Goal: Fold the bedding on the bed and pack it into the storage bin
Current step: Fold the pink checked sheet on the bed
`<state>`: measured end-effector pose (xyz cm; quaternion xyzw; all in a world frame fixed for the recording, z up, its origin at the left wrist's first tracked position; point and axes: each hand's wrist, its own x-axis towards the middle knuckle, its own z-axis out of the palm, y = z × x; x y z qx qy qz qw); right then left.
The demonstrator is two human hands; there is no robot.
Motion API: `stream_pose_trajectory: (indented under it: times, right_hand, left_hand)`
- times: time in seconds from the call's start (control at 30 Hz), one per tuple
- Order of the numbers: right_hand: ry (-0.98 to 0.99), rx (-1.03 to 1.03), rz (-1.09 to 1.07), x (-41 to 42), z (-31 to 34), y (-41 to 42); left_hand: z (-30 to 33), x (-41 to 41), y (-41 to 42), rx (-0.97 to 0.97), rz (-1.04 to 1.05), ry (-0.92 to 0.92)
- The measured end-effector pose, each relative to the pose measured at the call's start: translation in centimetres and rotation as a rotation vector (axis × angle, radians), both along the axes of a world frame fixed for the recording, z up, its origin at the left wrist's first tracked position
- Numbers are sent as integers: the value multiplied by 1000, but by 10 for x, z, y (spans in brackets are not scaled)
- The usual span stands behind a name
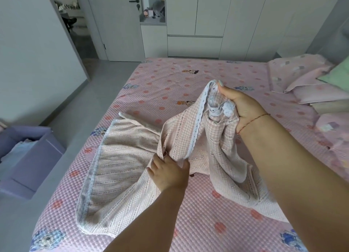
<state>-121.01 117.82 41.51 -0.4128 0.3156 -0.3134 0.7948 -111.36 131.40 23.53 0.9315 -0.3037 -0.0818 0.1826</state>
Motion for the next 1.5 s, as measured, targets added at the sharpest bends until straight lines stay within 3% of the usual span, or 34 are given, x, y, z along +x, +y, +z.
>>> stream_pose_trajectory:
  times: [0.23,0.33,0.47,0.8,1.07,1.23,1.33,1.5]
  right_hand:
    - [-14,-6,-77,-24,-6,-12]
    - [12,-5,-112,-32,-10,-17]
    - [33,5,-130,-41,-15,-24]
    - [96,66,-231,-57,-31,-41]
    - [196,58,-303,-74,-46,-47]
    - [256,26,-292,-82,-46,-48]
    - [388,-36,-304,-83,-41,-49]
    - [557,-77,-317,-73,-33,-41]
  left_hand:
    - [-3,30,4,-149,-102,-10]
    - [-1,46,13,-192,-89,140]
    - [2,61,23,-309,-304,219]
    - [30,78,39,-349,-443,298]
    - [56,109,37,-412,-408,584]
    - [69,111,24,-475,-299,497]
    - [94,117,7,-490,-303,427]
    - [145,111,-23,-637,-241,483]
